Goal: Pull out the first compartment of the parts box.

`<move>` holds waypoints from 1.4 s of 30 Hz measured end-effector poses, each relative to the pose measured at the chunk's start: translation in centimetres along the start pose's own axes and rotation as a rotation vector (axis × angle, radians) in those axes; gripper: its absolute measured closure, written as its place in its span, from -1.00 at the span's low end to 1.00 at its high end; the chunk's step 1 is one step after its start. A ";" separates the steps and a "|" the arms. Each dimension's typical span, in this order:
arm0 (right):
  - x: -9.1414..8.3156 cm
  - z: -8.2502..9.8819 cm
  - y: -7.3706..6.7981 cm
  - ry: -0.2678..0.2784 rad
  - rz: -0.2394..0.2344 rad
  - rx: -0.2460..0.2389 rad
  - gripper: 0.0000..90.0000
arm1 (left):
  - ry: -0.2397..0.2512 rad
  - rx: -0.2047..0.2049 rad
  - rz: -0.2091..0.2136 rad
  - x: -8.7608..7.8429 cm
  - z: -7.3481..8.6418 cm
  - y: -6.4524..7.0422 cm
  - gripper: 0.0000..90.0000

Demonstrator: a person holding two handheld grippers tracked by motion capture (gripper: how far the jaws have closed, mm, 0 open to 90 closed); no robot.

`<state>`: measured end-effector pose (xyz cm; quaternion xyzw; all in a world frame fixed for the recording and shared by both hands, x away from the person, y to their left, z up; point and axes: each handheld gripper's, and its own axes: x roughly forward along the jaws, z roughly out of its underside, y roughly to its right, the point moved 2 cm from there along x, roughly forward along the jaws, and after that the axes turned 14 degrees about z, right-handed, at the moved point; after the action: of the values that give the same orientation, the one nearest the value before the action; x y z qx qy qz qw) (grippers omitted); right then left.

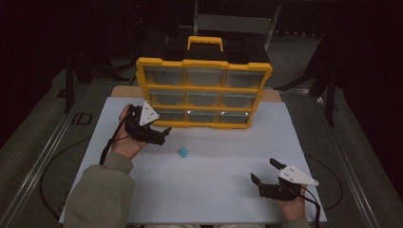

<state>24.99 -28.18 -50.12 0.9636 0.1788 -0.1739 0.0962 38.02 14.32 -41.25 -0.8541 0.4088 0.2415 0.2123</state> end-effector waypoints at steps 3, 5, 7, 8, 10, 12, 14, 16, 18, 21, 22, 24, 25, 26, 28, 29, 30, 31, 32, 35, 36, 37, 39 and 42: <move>0.0 0.0 0.0 -0.001 0.002 0.000 -0.80 | -0.008 0.004 -0.004 0.1 -0.2 -0.3 -1.00; 0.0 0.0 0.0 0.000 0.000 0.000 -0.80 | -0.014 0.006 -0.007 0.2 -0.3 -0.4 -1.00; 0.0 0.0 0.0 0.000 0.001 -0.001 -0.80 | -0.030 0.018 -0.009 0.4 -0.6 -0.5 -1.00; 0.0 0.0 0.0 0.000 0.001 0.000 -0.80 | -0.033 0.020 -0.010 0.4 -0.8 -0.5 -1.00; 0.0 0.0 0.0 -0.001 0.000 -0.001 -0.80 | -0.036 0.027 -0.010 0.5 -1.0 -0.6 -1.00; 0.0 0.0 0.0 -0.001 0.000 -0.001 -0.80 | -0.040 0.035 -0.008 0.7 -1.3 -0.6 -1.00; 0.0 0.0 0.0 0.000 -0.001 -0.002 -0.80 | -0.048 0.042 -0.011 0.8 -1.6 -0.6 -1.00; 0.0 0.0 0.0 0.000 -0.001 -0.002 -0.80 | -0.055 0.052 -0.011 1.0 -1.9 -0.7 -1.00; 0.0 0.0 0.0 0.000 -0.001 -0.002 -0.80 | -0.064 0.059 -0.015 1.1 -2.2 -0.8 -1.00; 0.0 0.0 0.0 0.000 -0.002 -0.002 -0.80 | -0.092 0.081 -0.026 1.3 -2.5 -1.0 -1.00; 0.0 0.0 0.0 0.000 -0.001 -0.002 -0.80 | -0.100 0.090 -0.030 1.4 -2.6 -1.0 -1.00; 0.0 0.0 0.0 -0.001 -0.002 -0.001 -0.80 | -0.113 0.108 -0.037 1.4 -2.9 -1.1 -1.00; 0.0 0.0 0.0 0.000 -0.003 -0.002 -0.80 | -0.115 0.117 -0.040 1.4 -3.0 -1.1 -1.00; 0.0 0.0 0.0 0.000 -0.002 -0.001 -0.80 | -0.121 0.127 -0.048 1.5 -3.2 -1.2 -1.00; 0.0 0.0 0.0 0.000 -0.003 0.000 -0.80 | -0.137 0.147 -0.058 1.5 -3.5 -1.3 -1.00; 0.0 0.0 0.0 -0.001 -0.003 -0.001 -0.80 | -0.140 0.155 -0.064 1.5 -3.7 -1.3 -1.00; 0.0 0.0 0.0 -0.001 -0.002 -0.001 -0.80 | -0.145 0.163 -0.070 1.5 -3.9 -1.3 -1.00; 0.0 0.0 0.0 0.000 -0.003 0.000 -0.80 | -0.148 0.169 -0.076 1.5 -4.0 -1.4 -1.00; 0.0 0.0 0.0 0.000 -0.003 -0.001 -0.80 | -0.154 0.178 -0.085 1.4 -4.1 -1.4 -1.00; 0.0 0.0 0.0 0.000 -0.003 0.000 -0.80 | -0.169 0.201 -0.101 1.4 -4.4 -1.5 -1.00; 0.0 0.0 0.0 0.000 -0.004 0.000 -0.80 | -0.169 0.208 -0.107 1.4 -4.5 -1.5 -1.00; 0.0 0.0 0.0 0.000 -0.004 0.000 -0.80 | -0.174 0.220 -0.115 1.4 -4.7 -1.5 -1.00; 0.0 0.0 0.0 0.002 -0.006 0.000 -0.80 | -0.176 0.234 -0.126 1.3 -5.0 -1.6 -1.00; 0.0 0.0 0.0 0.001 -0.007 0.002 -0.80 | -0.186 0.267 -0.152 1.2 -5.3 -1.6 -1.00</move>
<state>24.99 -28.16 -50.14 0.9631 0.1822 -0.1740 0.0946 41.23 11.52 -37.46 -0.8207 0.3500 0.2464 0.3783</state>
